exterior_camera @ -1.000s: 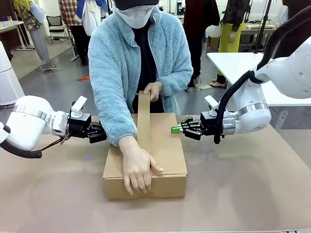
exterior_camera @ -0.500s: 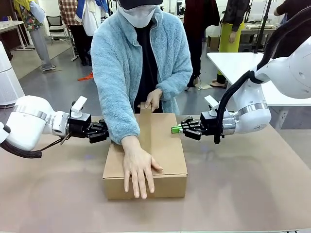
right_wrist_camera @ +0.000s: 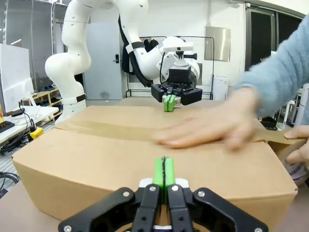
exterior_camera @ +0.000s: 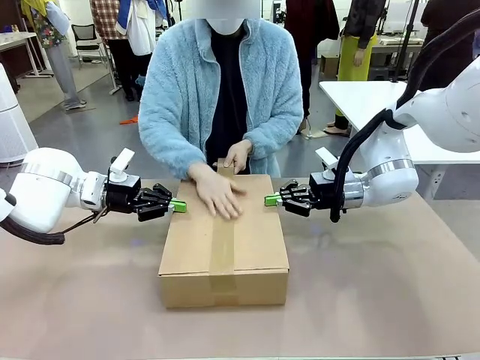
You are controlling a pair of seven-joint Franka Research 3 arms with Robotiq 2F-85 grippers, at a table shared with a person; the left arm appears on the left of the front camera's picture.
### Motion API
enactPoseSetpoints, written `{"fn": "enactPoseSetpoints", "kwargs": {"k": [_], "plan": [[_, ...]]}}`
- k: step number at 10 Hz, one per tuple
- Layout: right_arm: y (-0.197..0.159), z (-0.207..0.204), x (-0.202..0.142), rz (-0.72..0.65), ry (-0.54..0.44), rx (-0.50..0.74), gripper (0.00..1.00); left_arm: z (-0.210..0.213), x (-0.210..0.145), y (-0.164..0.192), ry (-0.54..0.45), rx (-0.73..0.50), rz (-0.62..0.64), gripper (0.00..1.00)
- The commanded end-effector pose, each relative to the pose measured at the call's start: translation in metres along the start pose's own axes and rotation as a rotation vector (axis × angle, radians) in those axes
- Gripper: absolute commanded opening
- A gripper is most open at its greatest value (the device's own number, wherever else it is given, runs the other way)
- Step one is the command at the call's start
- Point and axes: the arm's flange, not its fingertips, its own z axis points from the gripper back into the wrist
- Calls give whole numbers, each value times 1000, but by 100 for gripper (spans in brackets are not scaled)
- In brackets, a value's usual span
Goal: Wrap the clocks to prevent damage.
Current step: After the human seals the box with tape, release both hands from the side flaps of the Package Box.
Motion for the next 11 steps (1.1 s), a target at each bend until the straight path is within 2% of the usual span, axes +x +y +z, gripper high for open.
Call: {"fn": "enactPoseSetpoints", "kwargs": {"k": [1,11], "plan": [[2,-2,-2,8,4,-15,1,-1,-2,1,4,4,0,1],[2,-2,-2,8,4,-15,1,-1,-2,1,4,4,0,1]]}}
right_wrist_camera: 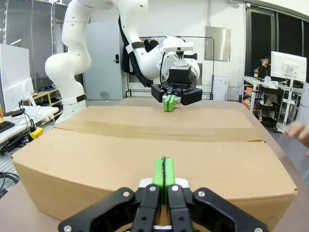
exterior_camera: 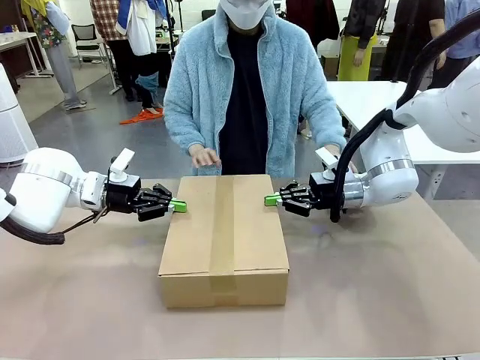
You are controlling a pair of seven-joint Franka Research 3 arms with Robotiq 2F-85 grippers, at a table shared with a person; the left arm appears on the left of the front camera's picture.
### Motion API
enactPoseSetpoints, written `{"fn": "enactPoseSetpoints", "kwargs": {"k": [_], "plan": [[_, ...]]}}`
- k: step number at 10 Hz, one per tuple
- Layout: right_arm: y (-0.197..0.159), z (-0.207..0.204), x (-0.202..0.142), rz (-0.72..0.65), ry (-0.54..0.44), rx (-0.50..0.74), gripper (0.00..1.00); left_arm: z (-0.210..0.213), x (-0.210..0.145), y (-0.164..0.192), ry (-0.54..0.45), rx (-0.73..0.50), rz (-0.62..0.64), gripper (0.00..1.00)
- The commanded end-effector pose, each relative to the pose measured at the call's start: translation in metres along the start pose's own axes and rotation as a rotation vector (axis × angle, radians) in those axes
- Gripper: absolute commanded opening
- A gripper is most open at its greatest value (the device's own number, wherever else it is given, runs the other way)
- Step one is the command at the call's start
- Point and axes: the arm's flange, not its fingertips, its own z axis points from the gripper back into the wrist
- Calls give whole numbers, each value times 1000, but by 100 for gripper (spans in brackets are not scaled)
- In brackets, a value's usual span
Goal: Wrap the clocks to prevent damage.
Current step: After the human seals the box with tape, release both hands from the side flaps of the Package Box.
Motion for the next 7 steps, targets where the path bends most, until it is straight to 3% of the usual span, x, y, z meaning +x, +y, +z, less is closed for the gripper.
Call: {"fn": "enactPoseSetpoints", "kwargs": {"k": [1,4,7], "plan": [[0,0,0,0,0,0,1,0,0,0,0,0,0,1],[40,7,89,29,201,-41,1,27,97,7,296,-28,24,1],[81,28,163,-54,480,-214,1,58,174,-5,597,-81,169,1]]}}
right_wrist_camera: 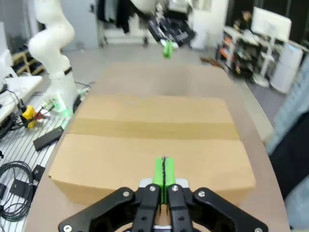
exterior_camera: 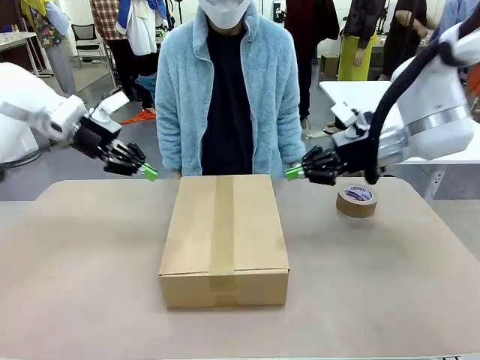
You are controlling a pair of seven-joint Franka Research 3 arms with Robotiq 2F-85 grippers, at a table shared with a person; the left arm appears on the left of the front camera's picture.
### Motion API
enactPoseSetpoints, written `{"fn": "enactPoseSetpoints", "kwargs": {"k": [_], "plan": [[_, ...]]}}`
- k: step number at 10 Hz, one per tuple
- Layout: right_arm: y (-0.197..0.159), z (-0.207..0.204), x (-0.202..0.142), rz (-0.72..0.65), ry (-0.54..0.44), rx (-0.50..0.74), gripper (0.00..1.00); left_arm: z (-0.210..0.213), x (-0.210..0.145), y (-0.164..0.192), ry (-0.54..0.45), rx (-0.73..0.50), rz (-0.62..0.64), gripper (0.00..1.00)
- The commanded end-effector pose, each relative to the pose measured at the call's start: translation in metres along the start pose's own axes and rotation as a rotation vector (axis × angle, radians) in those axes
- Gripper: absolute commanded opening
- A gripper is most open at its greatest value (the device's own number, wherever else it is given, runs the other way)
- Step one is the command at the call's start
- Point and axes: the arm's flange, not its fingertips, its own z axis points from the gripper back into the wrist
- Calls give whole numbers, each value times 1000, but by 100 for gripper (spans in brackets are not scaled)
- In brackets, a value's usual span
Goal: Wrap the clocks to prevent damage.
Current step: After the human seals the box with tape, release both hands from the side flaps of the Package Box.
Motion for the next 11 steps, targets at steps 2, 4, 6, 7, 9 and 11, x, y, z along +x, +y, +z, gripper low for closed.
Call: {"fn": "enactPoseSetpoints", "kwargs": {"k": [2,4,6,7,9,11], "plan": [[49,36,49,-91,212,-131,1,43,36,-28,235,0,52,1],[74,51,66,-90,248,-193,1,68,53,-47,285,84,72,1],[78,54,60,-10,206,-149,1,63,49,-40,267,64,53,1],[71,58,72,-58,221,-188,1,63,49,-40,267,64,53,1],[71,58,72,-58,221,-188,1,63,49,-40,267,64,53,1],[77,59,72,-49,219,-184,1,63,49,-40,267,64,53,1]]}}
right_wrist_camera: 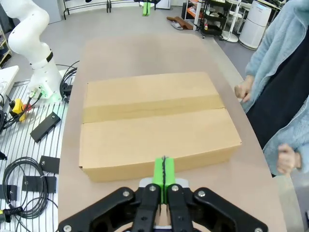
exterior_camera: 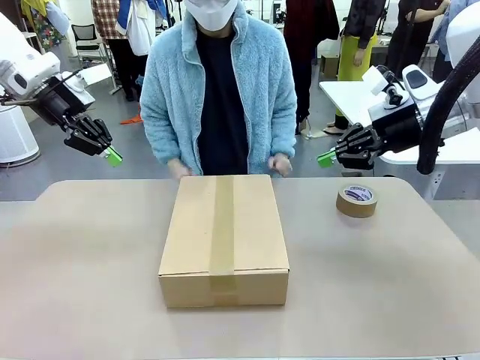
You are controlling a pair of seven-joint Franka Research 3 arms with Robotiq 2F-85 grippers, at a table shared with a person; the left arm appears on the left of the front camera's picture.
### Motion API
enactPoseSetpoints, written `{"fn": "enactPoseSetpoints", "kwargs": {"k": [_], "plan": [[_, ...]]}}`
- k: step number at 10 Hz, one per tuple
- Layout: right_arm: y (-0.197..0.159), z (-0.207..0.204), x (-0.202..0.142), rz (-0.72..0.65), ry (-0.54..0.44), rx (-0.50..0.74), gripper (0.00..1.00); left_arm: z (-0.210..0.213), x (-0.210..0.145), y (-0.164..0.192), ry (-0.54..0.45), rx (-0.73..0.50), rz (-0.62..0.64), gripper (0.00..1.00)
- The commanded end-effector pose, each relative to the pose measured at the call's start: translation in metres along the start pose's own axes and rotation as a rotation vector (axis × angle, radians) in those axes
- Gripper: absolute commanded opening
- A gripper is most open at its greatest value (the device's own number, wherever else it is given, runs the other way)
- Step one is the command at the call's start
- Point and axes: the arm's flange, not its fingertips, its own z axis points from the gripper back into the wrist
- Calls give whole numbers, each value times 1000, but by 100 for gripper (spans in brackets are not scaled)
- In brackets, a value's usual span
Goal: Wrap the clocks to prevent damage.
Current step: After the human seals the box with tape, release both hands from the side flaps of the Package Box.
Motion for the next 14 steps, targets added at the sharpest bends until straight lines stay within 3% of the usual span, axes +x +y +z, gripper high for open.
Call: {"fn": "enactPoseSetpoints", "kwargs": {"k": [1,2,3,4,6,7,8,9,14], "plan": [[2,-4,-1,4,-3,24,14,0,0,0,0,0,0,9],[3,-6,0,-2,1,25,59,2,1,-2,-5,11,0,60],[4,-5,2,-8,2,17,72,5,2,-5,-14,16,-6,69],[5,-5,3,-11,4,21,100,7,2,-7,-17,19,-3,100],[4,-6,4,-17,14,27,100,6,3,-4,-16,17,3,100],[4,-6,5,-22,18,31,92,6,2,-4,-16,17,5,87],[3,-6,5,-25,18,33,100,6,2,-3,-19,14,8,96],[3,-5,5,-27,16,35,100,6,2,-3,-20,15,9,100],[0,-3,2,-25,-1,50,100,5,1,-1,-22,4,21,100]]}}
